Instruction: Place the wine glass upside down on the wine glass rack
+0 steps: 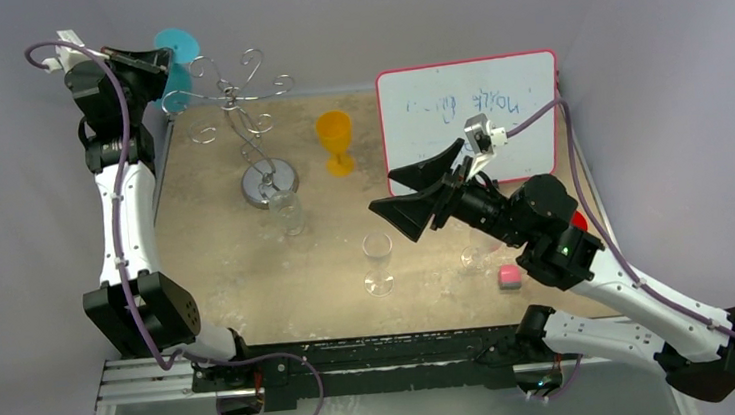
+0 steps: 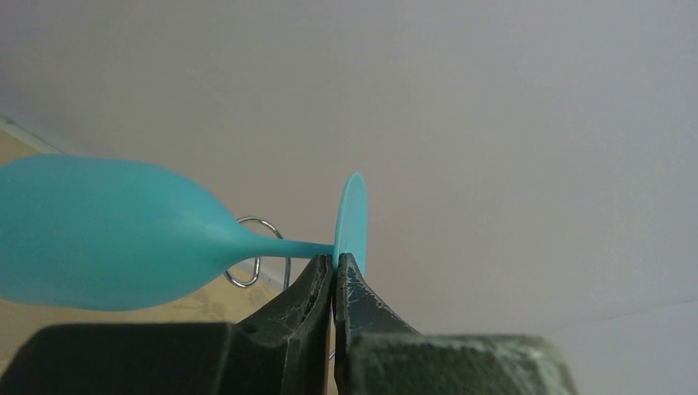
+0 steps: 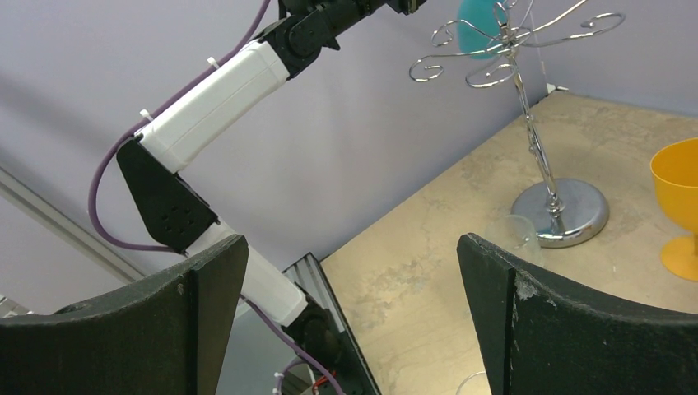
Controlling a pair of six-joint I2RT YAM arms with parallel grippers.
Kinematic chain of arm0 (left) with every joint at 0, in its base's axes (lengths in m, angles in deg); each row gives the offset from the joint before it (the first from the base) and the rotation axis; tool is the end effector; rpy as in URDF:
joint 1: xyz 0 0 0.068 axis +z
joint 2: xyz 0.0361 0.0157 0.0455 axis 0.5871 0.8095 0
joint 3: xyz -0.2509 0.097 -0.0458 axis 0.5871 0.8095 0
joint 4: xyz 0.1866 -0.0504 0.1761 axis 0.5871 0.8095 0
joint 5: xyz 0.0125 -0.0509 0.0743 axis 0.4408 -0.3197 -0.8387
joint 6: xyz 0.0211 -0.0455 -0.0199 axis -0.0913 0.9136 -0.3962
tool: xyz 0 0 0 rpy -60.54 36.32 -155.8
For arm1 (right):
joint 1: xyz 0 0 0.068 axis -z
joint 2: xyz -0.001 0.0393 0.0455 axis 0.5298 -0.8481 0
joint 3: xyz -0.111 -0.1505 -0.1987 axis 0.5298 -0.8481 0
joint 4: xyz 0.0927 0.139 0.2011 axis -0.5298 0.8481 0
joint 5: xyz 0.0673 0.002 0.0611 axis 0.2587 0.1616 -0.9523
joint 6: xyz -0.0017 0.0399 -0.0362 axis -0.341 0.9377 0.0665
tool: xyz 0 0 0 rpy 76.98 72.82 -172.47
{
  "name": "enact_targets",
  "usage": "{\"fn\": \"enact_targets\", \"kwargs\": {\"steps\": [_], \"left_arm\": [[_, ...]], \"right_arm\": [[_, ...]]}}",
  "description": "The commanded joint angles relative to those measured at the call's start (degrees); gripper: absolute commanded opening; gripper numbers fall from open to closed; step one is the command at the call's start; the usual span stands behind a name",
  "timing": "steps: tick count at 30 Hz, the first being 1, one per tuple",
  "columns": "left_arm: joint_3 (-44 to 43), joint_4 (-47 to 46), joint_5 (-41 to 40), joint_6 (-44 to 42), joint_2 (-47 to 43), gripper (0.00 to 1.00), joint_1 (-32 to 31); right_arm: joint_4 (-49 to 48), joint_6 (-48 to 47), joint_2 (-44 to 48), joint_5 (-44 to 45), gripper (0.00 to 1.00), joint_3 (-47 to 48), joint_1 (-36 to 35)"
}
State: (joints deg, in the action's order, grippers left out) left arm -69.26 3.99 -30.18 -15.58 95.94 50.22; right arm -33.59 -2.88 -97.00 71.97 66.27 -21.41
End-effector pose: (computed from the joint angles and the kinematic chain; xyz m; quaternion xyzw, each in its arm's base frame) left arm 0.3416 0.0785 0.4575 -0.3404 0.6036 -0.3418 0.6348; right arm 0.1047 0.1465 0.4439 -0.1476 0.5504 0.5730 0.5891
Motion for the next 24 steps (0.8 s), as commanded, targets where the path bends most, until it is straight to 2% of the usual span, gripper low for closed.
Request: {"fn": "enact_targets", "kwargs": {"steps": [1, 5, 12, 24], "left_arm": [[-0.05, -0.58, 2.1, 1.58, -0.84, 0.0, 1.25], [0.19, 0.42, 3.83, 2.01, -0.8, 0.0, 1.57], [-0.13, 3.8, 1.76, 1.16, -1.24, 0.0, 1.84], [2.44, 0.97, 4.33, 3.91, -0.94, 0.0, 2.0]], "right_arm": [[-1.81, -1.1, 1.26, 1.54, 1.0, 2.0, -0.07], [-1.32, -1.02, 0.58, 1.17, 1.0, 2.59, -0.11], [-1.88, -0.61, 1.92, 1.49, 1.0, 1.46, -0.07], [0.06, -1.18, 3.84, 2.34, 1.0, 0.91, -0.11]]}}
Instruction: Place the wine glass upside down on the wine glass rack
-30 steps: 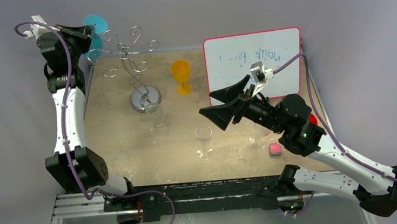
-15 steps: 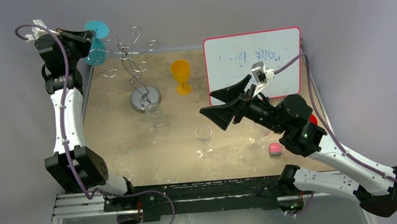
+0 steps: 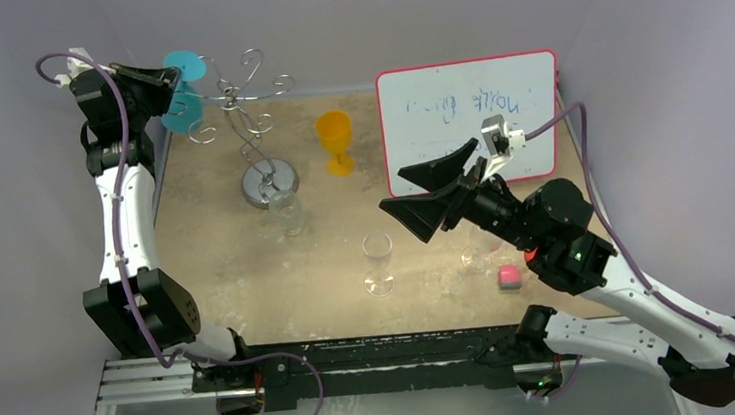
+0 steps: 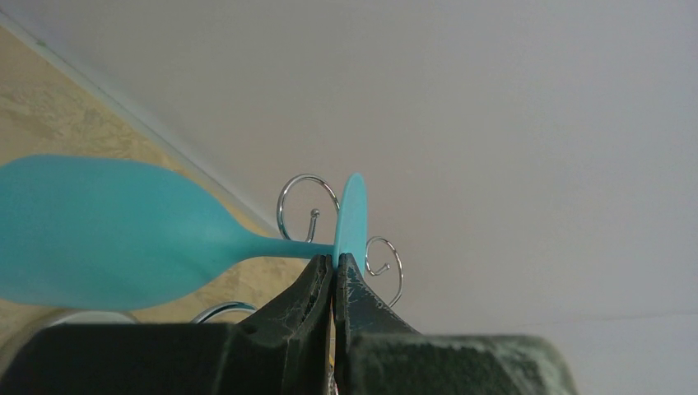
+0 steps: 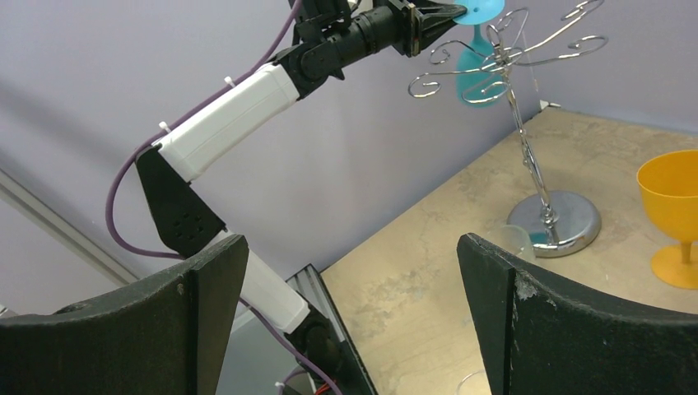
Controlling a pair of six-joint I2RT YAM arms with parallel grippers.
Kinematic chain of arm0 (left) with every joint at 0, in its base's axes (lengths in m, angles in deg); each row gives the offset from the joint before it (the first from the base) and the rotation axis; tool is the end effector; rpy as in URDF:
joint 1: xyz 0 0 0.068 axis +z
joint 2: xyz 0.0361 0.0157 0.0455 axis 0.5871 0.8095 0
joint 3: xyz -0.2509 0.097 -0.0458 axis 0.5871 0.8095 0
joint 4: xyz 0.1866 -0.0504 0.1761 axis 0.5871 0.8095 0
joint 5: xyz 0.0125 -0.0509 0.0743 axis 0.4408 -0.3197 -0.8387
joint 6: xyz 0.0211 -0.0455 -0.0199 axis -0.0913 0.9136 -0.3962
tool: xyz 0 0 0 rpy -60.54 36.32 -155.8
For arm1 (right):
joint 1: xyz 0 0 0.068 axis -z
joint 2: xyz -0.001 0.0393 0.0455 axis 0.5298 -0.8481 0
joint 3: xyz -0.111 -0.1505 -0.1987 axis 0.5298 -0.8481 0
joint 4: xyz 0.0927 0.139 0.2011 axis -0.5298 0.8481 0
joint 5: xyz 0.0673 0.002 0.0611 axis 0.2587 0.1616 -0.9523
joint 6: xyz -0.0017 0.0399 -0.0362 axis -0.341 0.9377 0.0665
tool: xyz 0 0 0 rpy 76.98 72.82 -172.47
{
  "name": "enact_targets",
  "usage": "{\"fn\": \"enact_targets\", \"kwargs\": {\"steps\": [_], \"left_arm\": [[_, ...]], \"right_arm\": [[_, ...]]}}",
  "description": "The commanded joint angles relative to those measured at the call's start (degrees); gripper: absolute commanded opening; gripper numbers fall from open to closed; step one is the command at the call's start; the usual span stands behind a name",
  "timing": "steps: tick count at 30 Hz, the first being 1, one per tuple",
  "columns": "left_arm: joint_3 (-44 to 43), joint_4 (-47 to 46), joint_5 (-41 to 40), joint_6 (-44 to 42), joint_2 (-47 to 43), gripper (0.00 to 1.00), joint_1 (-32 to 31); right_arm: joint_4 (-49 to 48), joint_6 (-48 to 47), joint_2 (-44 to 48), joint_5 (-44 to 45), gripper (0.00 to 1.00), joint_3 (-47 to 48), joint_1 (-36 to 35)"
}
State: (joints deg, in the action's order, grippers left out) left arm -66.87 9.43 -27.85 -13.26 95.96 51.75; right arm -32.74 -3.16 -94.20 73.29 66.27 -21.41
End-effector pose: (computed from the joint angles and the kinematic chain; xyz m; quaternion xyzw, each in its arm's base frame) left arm 0.3420 0.0869 0.4325 -0.3825 0.6325 -0.3458 0.5779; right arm 0.0960 0.1334 0.4498 -0.1373 0.5382 0.5730 0.6026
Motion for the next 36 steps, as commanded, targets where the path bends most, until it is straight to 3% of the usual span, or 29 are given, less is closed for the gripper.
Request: {"fn": "enact_targets", "kwargs": {"steps": [1, 36], "left_arm": [[-0.11, -4.61, 2.37, 1.58, -0.79, 0.0, 0.51], [1.17, -11.75, 9.83, 7.3, 4.25, 0.0, 0.44]], "right_arm": [[-0.66, -0.9, 1.17, 1.03, 1.0, 0.85, -0.1], [-0.62, -1.44, 1.29, 1.64, 1.0, 1.81, -0.12]]}}
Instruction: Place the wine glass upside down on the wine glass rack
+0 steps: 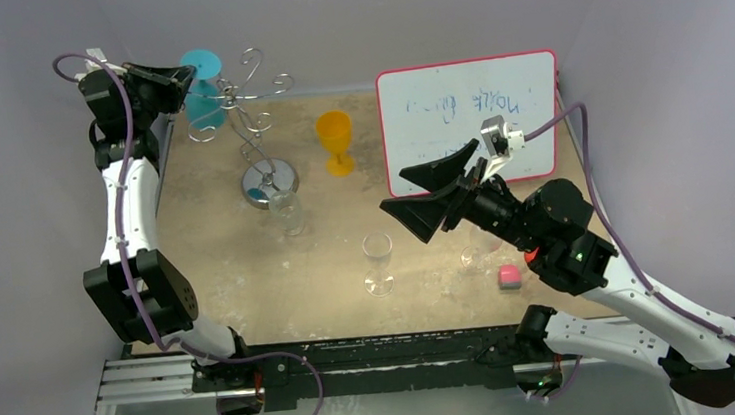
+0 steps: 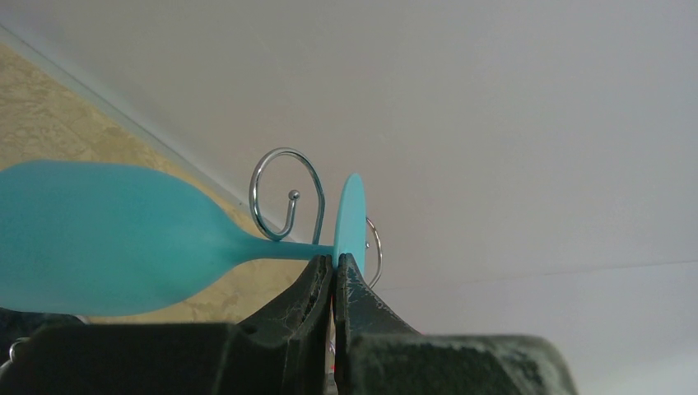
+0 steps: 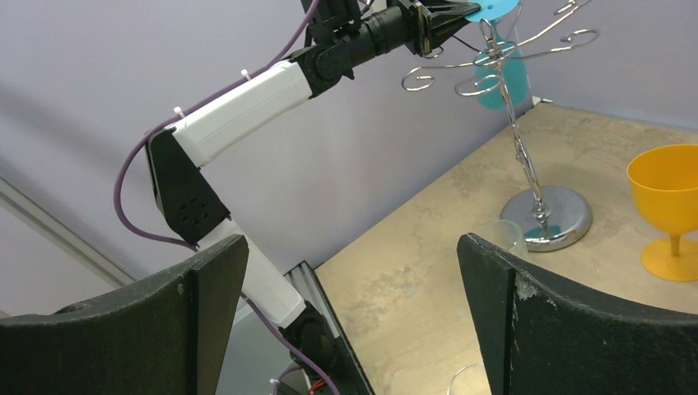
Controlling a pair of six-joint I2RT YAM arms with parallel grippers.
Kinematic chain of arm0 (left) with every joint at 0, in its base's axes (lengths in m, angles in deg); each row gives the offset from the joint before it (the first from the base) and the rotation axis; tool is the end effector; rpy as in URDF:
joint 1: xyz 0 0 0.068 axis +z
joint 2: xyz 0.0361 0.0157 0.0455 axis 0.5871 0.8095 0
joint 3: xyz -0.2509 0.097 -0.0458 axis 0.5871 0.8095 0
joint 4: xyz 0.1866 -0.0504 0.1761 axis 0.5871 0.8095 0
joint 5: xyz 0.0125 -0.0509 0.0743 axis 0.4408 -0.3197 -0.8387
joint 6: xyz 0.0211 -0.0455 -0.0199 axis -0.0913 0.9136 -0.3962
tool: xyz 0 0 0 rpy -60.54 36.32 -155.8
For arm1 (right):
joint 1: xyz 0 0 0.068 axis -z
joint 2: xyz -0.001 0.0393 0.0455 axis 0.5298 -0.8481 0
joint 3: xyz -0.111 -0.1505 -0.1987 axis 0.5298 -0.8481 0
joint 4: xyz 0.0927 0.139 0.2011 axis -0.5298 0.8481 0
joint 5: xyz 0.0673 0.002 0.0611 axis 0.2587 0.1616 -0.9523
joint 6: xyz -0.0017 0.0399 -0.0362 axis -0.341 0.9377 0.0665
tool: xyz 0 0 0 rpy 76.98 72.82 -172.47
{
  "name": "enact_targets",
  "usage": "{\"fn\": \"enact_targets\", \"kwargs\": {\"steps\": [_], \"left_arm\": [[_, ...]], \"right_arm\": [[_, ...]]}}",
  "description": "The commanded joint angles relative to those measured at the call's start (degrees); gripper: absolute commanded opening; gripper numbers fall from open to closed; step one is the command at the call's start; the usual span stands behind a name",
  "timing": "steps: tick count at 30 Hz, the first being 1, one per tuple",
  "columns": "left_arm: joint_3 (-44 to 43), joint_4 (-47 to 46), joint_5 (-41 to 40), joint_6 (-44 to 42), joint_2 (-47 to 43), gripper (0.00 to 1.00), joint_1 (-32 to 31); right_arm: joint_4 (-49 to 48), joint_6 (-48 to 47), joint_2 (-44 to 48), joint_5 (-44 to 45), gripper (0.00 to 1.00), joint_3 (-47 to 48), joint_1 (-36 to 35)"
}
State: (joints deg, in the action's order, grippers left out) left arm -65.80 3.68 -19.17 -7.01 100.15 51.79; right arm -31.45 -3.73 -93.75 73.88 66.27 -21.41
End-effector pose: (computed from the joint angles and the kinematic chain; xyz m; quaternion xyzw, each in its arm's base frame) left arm 0.3651 0.0884 0.4117 -0.3702 0.6348 -0.4235 0.5297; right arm 0.0953 0.1319 0.4487 -0.1369 0.5445 0.5654 0.6043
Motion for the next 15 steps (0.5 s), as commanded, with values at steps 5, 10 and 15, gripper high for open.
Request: {"fn": "enact_targets", "kwargs": {"steps": [5, 10, 15], "left_arm": [[0.11, -8.38, 1.38, 1.97, 0.16, 0.0, 0.39], [-0.41, -9.69, 1.79, 2.58, 0.94, 0.0, 0.36], [-1.07, -12.6, 2.56, 3.63, 1.9, 0.0, 0.36]], "right_arm": [[-1.76, -1.14, 0.81, 1.2, 1.0, 1.84, -0.07], [-1.83, -1.19, 0.79, 1.24, 1.0, 2.07, -0.07], [-1.67, -1.26, 0.59, 1.26, 1.0, 2.13, -0.09]]}}
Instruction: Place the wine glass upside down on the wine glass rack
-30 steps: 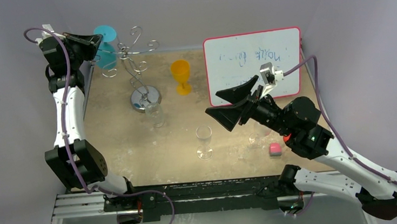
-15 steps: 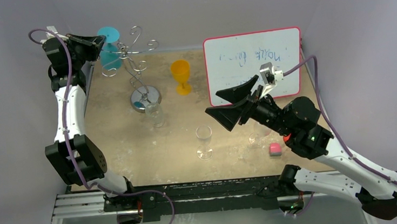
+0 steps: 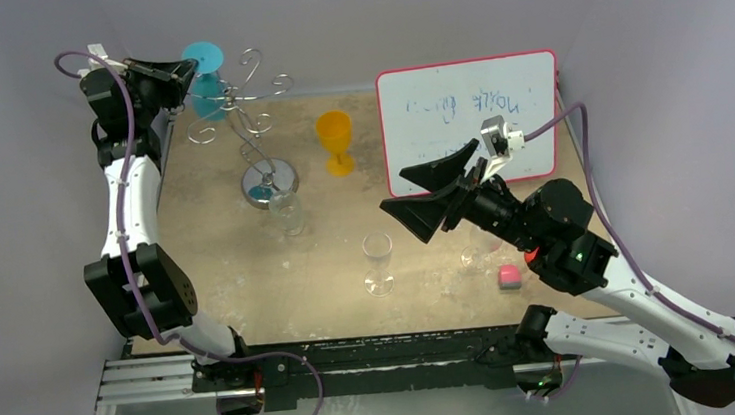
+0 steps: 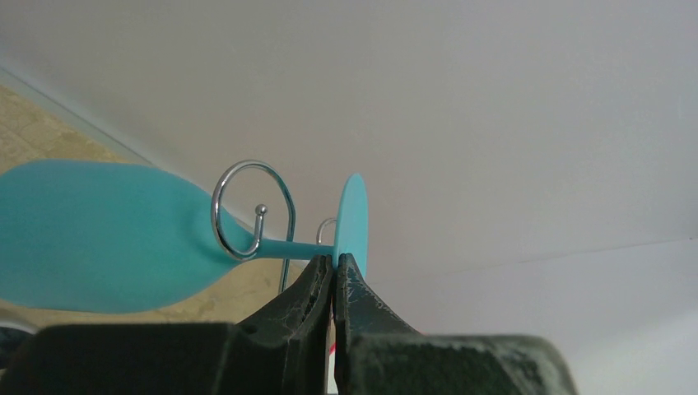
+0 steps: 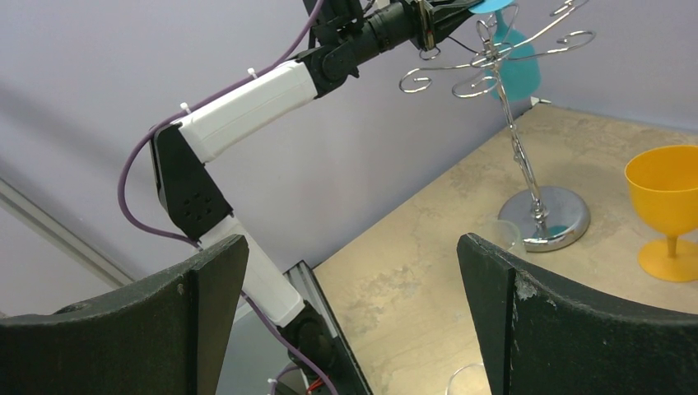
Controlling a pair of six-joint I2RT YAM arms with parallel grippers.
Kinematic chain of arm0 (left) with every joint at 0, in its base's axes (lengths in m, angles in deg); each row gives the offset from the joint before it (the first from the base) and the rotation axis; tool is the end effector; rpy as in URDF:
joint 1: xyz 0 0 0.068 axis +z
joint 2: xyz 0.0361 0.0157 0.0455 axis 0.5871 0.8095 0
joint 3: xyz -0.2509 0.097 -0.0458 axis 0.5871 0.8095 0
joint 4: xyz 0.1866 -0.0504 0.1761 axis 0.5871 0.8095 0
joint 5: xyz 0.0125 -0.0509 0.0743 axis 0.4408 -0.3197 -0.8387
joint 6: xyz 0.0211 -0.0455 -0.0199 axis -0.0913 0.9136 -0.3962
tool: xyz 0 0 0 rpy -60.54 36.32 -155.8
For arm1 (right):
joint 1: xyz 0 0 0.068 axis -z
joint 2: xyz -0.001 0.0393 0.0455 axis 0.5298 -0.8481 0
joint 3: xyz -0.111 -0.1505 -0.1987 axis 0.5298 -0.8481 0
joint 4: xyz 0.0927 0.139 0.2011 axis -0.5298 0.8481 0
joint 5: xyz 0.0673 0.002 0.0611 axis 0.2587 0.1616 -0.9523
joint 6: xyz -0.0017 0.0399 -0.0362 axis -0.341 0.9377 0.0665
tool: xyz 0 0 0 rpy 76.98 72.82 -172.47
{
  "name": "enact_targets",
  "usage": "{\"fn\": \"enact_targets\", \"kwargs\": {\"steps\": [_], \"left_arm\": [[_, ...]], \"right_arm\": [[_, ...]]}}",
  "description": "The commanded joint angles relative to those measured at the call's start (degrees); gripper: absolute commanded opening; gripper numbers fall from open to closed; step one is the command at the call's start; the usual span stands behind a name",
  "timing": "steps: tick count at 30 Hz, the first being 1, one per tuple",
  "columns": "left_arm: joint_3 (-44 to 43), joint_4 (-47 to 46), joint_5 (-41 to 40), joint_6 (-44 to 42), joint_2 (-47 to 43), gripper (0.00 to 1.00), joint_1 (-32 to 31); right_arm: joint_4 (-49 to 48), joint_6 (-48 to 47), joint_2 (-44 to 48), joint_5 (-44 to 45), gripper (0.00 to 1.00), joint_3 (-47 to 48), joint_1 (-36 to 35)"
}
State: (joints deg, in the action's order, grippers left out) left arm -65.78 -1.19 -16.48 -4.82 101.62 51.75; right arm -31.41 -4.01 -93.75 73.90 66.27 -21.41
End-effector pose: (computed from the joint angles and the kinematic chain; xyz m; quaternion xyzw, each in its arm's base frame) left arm 0.3727 0.0887 0.4114 -0.3511 0.6242 -0.4524 0.5315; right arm 0.0954 0.1319 0.4486 -0.1381 0.5445 0.5637 0.6056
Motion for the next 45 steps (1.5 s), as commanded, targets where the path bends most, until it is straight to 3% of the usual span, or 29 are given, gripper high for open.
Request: {"fn": "enact_targets", "kwargs": {"steps": [1, 30, 45], "left_arm": [[-1.33, -7.93, -0.08, 1.59, 0.56, 0.0, 0.42], [-6.94, -8.24, -3.0, -0.18, 4.06, 0.0, 0.4], [-8.17, 1.99, -6.72, -5.7, 2.14, 0.02, 0.54]], "right_arm": [[-1.71, -0.93, 0.59, 1.35, 1.0, 2.2, -0.11], [-1.71, -1.41, 0.97, 3.24, 1.0, 2.86, -0.07], [-1.01, -1.37, 1.91, 3.93, 1.0, 2.62, -0.12]]}}
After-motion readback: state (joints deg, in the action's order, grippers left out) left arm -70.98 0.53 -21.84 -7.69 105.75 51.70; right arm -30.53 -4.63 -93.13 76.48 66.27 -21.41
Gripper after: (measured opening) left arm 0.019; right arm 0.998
